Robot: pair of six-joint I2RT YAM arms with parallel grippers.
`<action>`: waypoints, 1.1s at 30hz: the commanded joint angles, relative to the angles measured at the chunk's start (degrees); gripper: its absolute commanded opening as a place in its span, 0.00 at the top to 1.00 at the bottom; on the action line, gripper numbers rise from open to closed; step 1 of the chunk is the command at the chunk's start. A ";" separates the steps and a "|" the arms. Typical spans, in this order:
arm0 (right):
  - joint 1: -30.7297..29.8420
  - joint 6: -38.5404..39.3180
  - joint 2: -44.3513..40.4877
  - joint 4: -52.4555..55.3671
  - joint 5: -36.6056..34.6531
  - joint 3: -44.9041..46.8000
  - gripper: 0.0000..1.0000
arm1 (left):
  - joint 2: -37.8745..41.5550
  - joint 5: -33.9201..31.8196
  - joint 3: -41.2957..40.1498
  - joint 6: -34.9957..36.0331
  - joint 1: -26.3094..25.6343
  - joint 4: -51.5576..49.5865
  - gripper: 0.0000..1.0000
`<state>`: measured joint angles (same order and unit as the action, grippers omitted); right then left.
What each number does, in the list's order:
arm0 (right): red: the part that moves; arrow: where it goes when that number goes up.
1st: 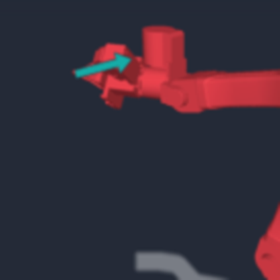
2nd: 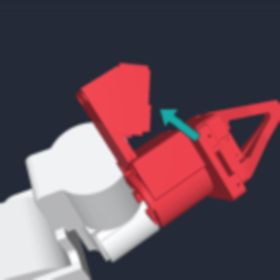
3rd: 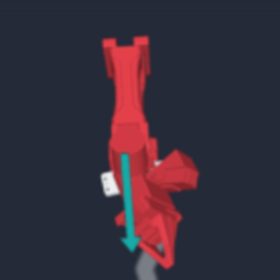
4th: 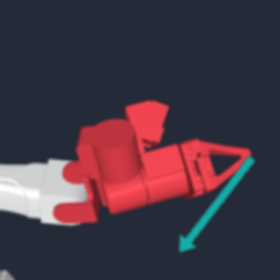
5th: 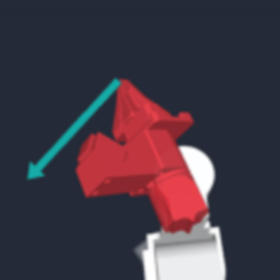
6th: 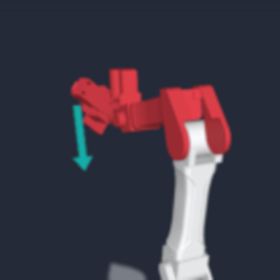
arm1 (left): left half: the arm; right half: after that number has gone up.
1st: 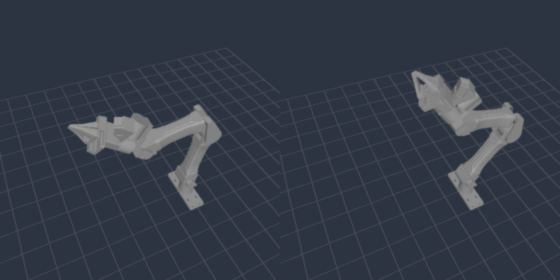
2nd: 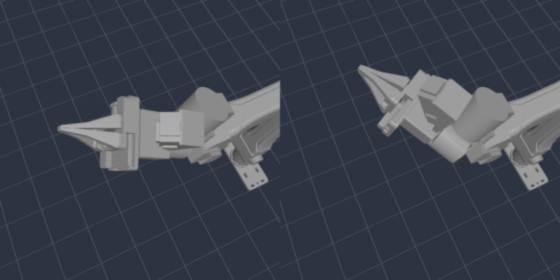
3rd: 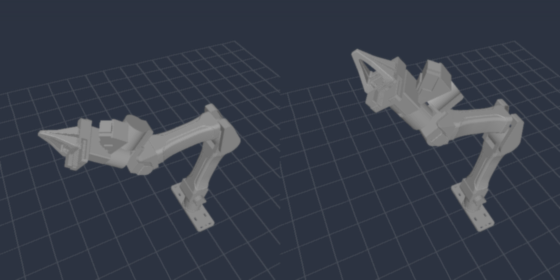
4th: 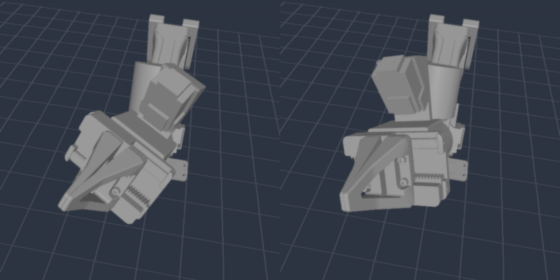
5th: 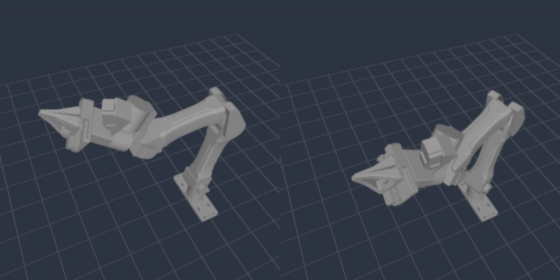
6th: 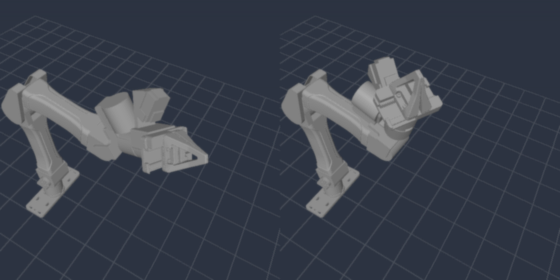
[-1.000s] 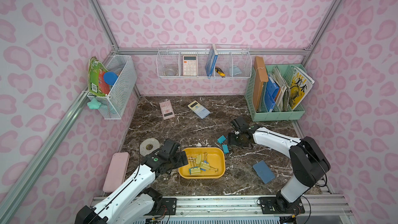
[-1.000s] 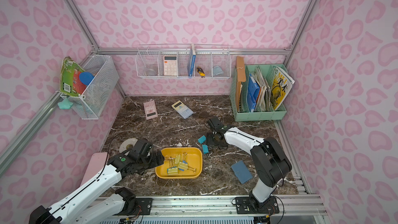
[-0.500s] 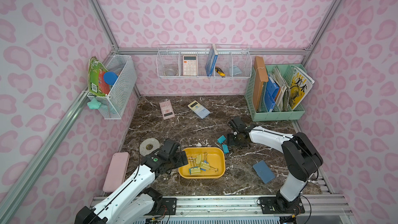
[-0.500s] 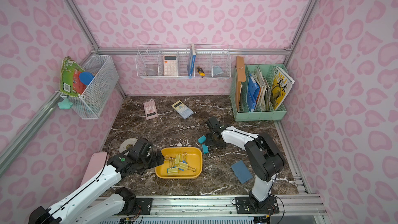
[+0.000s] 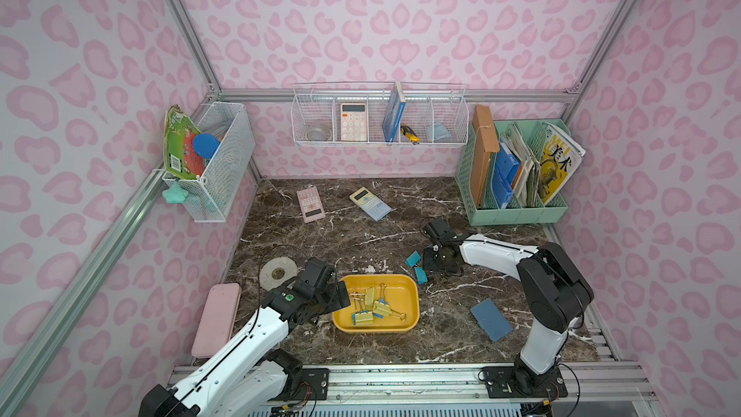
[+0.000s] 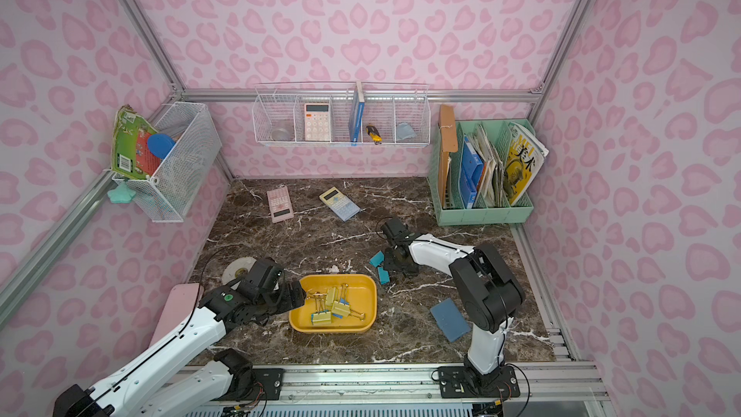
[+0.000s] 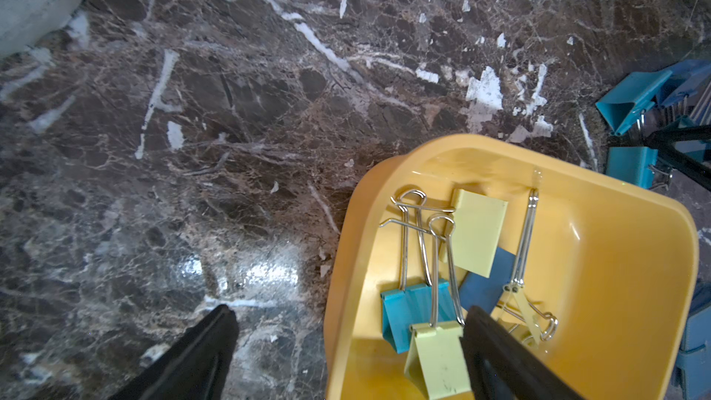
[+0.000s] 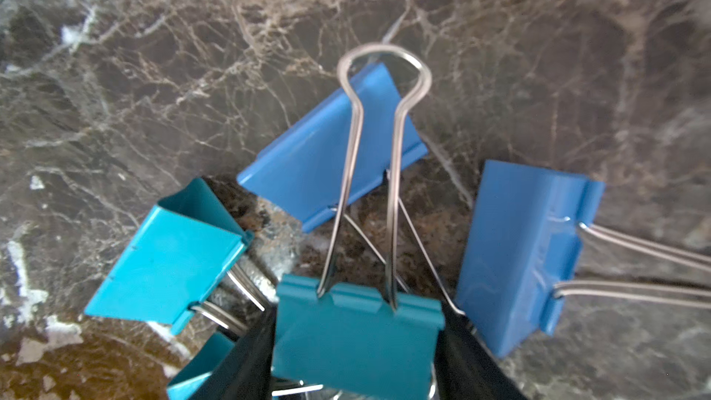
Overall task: Put the binder clips in the storage box
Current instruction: Pick up the binder clip at the center of the board, then place the binder clip in the storage box.
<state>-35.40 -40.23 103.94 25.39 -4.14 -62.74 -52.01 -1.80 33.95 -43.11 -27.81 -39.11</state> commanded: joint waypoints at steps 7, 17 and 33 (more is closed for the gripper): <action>-0.06 0.94 -2.76 2.08 -3.59 0.35 0.54 | -0.33 -0.22 0.31 0.57 0.04 -0.02 0.05; -6.04 1.39 -10.15 9.30 -8.33 -3.61 0.61 | -0.70 -0.30 0.40 0.58 0.04 -0.17 0.05; -30.78 -5.13 -8.50 0.06 9.04 -8.67 0.58 | -0.37 -0.51 0.49 0.40 0.04 -0.53 0.05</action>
<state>-64.71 -43.79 93.73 30.30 -0.89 -70.94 -52.47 -2.04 33.95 -43.11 -27.81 -39.33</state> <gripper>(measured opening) 0.509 0.950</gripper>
